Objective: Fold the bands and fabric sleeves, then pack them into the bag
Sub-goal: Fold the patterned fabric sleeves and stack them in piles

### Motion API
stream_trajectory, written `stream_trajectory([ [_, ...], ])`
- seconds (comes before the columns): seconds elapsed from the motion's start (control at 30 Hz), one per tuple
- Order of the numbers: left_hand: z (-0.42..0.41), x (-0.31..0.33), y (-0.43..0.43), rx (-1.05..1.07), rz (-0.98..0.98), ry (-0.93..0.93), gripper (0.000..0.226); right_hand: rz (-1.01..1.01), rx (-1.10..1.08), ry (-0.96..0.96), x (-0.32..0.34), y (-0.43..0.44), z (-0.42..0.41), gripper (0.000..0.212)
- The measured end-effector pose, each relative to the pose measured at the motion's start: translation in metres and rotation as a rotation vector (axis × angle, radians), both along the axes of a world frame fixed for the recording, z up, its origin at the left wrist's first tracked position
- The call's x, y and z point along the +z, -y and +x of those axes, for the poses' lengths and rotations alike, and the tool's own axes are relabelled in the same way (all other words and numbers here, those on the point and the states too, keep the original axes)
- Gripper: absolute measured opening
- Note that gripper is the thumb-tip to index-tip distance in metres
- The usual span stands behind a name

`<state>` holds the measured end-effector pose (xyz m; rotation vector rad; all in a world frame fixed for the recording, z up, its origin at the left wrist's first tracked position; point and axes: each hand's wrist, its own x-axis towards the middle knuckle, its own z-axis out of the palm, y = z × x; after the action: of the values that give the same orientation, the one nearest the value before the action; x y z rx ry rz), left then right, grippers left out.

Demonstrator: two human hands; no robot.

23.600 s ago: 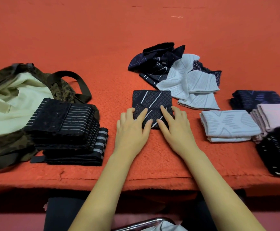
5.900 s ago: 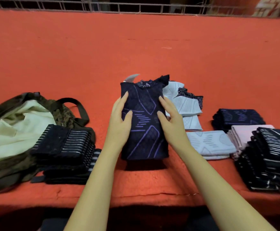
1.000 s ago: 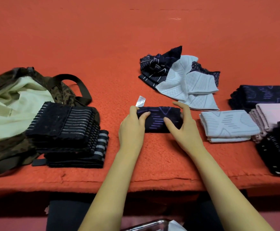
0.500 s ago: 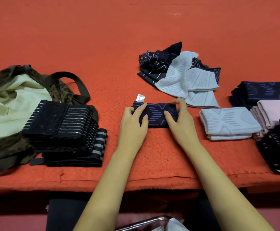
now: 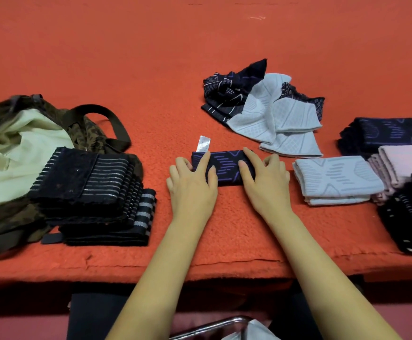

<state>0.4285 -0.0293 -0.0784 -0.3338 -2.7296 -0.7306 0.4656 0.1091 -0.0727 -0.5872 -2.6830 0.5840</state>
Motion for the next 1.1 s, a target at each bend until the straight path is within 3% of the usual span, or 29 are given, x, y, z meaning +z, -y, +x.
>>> stream_trajectory([
  [0.17, 0.001, -0.001, -0.001, 0.053, -0.038, 0.001, 0.056, -0.087, 0.075, 0.019, 0.001, -0.007, 0.001, 0.042],
  [0.47, -0.004, 0.005, 0.005, 0.024, 0.076, 0.186, 0.04, -0.151, 0.103, -0.018, -0.001, -0.009, -0.001, 0.035],
  [0.67, -0.01, 0.01, 0.016, -0.142, 0.181, 0.254, 0.042, -0.216, 0.14, -0.181, 0.003, -0.004, 0.003, 0.03],
  [0.8, -0.021, 0.04, 0.01, -0.198, 0.266, 0.132, 0.041, -0.099, 0.151, -0.296, 0.035, -0.006, -0.005, 0.028],
  [0.97, -0.035, 0.094, -0.042, -0.309, 0.281, 0.083, 0.041, 0.082, 0.073, -0.166, 0.107, -0.056, -0.02, 0.032],
  [1.1, -0.038, 0.128, -0.105, -0.432, 0.308, 0.169, 0.045, 0.209, 0.114, -0.08, 0.152, -0.127, -0.011, 0.033],
])
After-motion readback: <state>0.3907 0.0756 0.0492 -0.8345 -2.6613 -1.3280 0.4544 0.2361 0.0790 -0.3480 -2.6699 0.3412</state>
